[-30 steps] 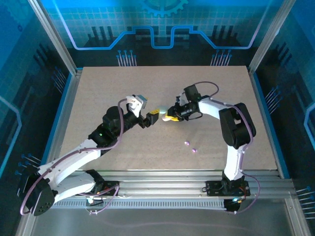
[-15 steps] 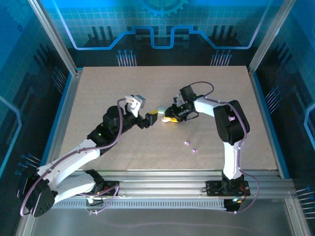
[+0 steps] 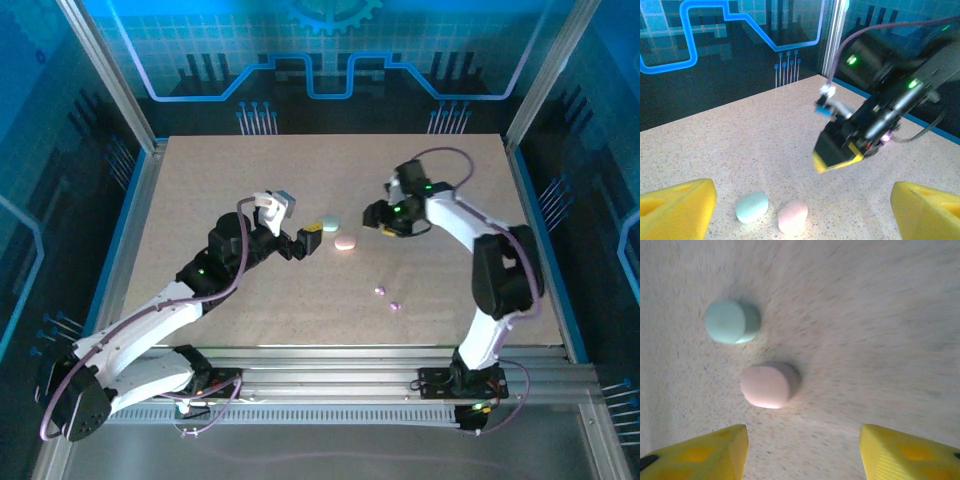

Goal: Insert wireless bluetooth earbuds into charging case

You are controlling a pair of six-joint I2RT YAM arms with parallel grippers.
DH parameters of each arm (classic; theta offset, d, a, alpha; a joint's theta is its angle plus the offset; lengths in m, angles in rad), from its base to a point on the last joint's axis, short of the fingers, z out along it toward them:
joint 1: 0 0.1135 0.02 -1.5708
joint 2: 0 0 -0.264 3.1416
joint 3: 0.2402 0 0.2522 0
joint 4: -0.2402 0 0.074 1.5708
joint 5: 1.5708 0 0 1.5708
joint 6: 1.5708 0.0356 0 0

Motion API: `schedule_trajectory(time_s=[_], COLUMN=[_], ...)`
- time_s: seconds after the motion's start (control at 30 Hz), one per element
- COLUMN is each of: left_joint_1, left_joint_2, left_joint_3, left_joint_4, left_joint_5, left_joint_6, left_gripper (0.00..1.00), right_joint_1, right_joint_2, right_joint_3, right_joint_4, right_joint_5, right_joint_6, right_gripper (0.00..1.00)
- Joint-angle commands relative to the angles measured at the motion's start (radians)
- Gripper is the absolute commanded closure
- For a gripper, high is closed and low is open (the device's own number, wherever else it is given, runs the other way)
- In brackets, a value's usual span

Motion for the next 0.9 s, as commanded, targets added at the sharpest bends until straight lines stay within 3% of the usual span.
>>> schedule_trajectory(time_s=[0.0, 0.13, 0.3, 0.47, 0.63, 0.73, 0.87], left_joint_1=[0.012, 0.015, 0.016, 0.016, 0.016, 0.015, 0.015], left_joint_2=[0.003, 0.017, 0.047, 0.054, 0.042, 0.033, 0.033], left_joint_3=[0.034, 0.038, 0.042, 0.054, 0.051, 0.046, 0.040], left_joint_4=[-0.016, -0.015, 0.005, -0.006, -0.020, -0.022, -0.014], left_joint_5=[0.021, 0.050, 0.092, 0.112, 0.110, 0.105, 0.101], left_joint_6=[-0.024, -0.044, -0.064, -0.068, -0.061, -0.057, -0.052], left_gripper=[0.06, 0.03, 0.01, 0.01, 0.01, 0.01, 0.01], right_joint_1=[-0.141, -0.353, -0.541, -0.555, -0.548, -0.544, -0.545], right_joint_2=[-0.127, -0.216, -0.145, -0.015, 0.130, 0.149, 0.215], right_joint_3=[-0.054, -0.131, -0.109, -0.022, 0.070, 0.074, 0.120], right_joint_4=[-0.089, -0.068, -0.076, -0.111, -0.147, -0.123, -0.147], right_joint_5=[0.139, 0.180, 0.226, 0.321, 0.297, 0.348, 0.325], right_joint_6=[-0.068, -0.077, -0.105, -0.165, -0.237, -0.260, -0.294], right_gripper=[0.38, 0.35, 0.36, 0.34, 0.28, 0.26, 0.33])
